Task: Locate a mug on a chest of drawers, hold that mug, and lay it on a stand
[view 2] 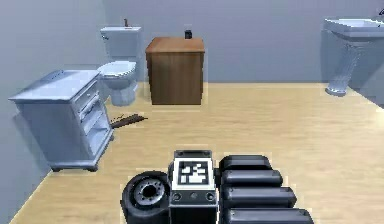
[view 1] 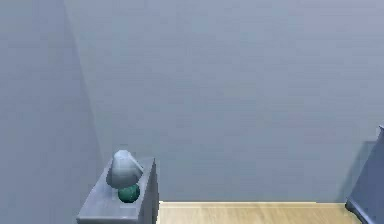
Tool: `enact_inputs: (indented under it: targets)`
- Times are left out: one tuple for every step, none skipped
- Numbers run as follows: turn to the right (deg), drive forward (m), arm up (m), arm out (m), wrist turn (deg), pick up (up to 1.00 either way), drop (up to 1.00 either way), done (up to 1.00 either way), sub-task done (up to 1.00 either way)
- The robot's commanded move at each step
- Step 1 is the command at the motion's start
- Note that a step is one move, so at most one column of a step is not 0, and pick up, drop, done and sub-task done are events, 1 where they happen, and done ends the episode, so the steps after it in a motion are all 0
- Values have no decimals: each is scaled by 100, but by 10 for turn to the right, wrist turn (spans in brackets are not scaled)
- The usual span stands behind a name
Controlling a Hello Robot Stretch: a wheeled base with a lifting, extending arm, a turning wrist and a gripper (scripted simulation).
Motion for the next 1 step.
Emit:
enact_inputs:
  targets:
    - [30,0,0,0,0,0,0,0,0]
